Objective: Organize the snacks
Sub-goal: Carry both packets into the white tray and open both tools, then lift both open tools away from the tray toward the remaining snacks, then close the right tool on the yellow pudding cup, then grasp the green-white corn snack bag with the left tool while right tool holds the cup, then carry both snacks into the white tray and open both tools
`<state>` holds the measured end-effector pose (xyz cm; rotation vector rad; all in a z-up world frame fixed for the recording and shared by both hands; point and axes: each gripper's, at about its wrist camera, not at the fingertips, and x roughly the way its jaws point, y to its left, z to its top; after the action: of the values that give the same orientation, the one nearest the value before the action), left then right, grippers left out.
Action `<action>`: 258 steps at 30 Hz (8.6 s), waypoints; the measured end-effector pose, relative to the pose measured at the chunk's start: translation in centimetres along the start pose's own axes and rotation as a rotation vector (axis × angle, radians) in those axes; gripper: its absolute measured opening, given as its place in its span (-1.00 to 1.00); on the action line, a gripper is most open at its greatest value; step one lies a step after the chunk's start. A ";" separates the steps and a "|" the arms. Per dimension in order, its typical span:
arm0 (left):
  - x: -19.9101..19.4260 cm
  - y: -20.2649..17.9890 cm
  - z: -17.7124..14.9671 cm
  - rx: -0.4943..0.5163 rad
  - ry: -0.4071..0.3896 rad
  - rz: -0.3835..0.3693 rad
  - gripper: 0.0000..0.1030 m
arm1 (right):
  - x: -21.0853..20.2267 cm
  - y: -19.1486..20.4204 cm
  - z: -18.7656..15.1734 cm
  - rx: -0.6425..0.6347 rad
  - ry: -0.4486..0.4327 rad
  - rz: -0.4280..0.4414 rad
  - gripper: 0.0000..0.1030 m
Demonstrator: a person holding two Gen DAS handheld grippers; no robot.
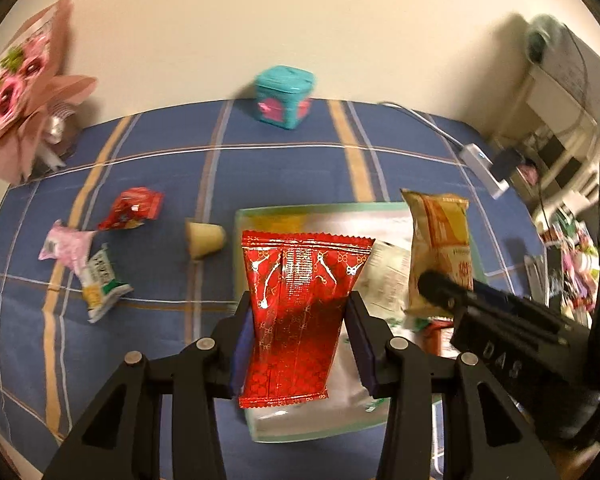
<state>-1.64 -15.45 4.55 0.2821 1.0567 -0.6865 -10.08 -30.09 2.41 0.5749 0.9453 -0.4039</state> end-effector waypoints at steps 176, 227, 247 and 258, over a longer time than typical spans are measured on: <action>8.3 27.9 0.5 -0.624 0.081 0.183 0.97 | 13.5 18.8 2.3 -0.258 0.103 0.160 0.96; 8.2 23.3 -1.5 -0.543 0.138 0.139 0.00 | 14.5 19.5 0.5 -0.336 0.204 0.055 -0.22; 0.5 16.1 0.2 -0.371 0.004 0.150 0.00 | 5.1 12.4 -2.0 -0.150 0.057 0.026 -0.22; 0.2 11.2 0.6 -0.297 -0.007 0.078 0.00 | 0.6 6.3 -0.2 -0.053 -0.035 -0.024 -0.22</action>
<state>6.02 -7.34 3.51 0.0631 1.1190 -0.4523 -6.37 -25.05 3.59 0.5072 0.9270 -0.4084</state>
